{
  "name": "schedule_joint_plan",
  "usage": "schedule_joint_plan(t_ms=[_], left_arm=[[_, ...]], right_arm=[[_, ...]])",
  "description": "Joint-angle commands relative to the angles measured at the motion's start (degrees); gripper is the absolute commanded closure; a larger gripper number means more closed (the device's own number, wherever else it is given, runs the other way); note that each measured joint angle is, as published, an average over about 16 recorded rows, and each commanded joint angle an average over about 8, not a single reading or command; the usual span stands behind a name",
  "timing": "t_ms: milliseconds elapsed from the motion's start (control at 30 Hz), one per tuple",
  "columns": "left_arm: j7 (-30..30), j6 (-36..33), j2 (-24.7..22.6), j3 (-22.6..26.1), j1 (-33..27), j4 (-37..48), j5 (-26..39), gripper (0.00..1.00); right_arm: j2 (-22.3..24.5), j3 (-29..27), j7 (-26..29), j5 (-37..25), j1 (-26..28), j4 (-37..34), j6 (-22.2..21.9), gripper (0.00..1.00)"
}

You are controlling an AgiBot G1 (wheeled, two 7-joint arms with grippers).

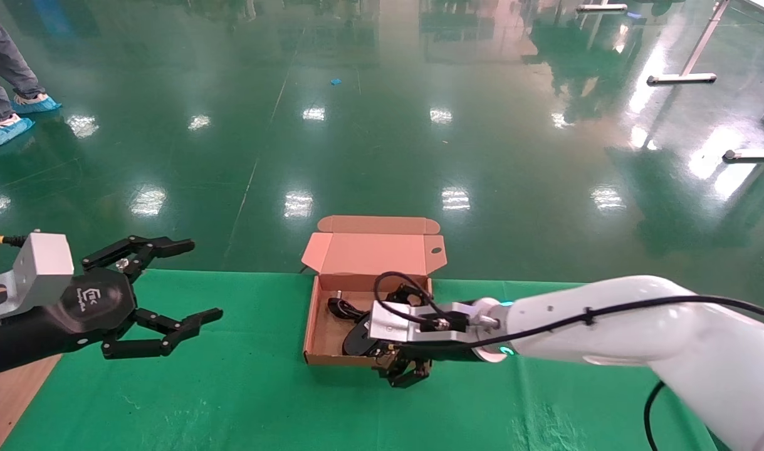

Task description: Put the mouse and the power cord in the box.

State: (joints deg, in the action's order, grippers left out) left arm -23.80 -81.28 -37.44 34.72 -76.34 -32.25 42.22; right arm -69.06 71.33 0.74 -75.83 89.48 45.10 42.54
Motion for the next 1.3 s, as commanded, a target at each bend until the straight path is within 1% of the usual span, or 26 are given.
schedule_joint_plan(t_ms=[33, 1300], left_arm=[[1.50, -0.19, 0.11, -0.81, 0.64, -1.79, -0.02, 0.00], [29.90, -3.82, 2.10, -16.19, 12.79, -35.76, -0.31, 0.00]], right_arm=[[1.46, -2.37, 0.43, 1.46, -1.20, 1.22, 1.85, 0.00], [29.08, -47.25, 8.55, 29.02, -23.85, 24.33, 36.87, 0.00]])
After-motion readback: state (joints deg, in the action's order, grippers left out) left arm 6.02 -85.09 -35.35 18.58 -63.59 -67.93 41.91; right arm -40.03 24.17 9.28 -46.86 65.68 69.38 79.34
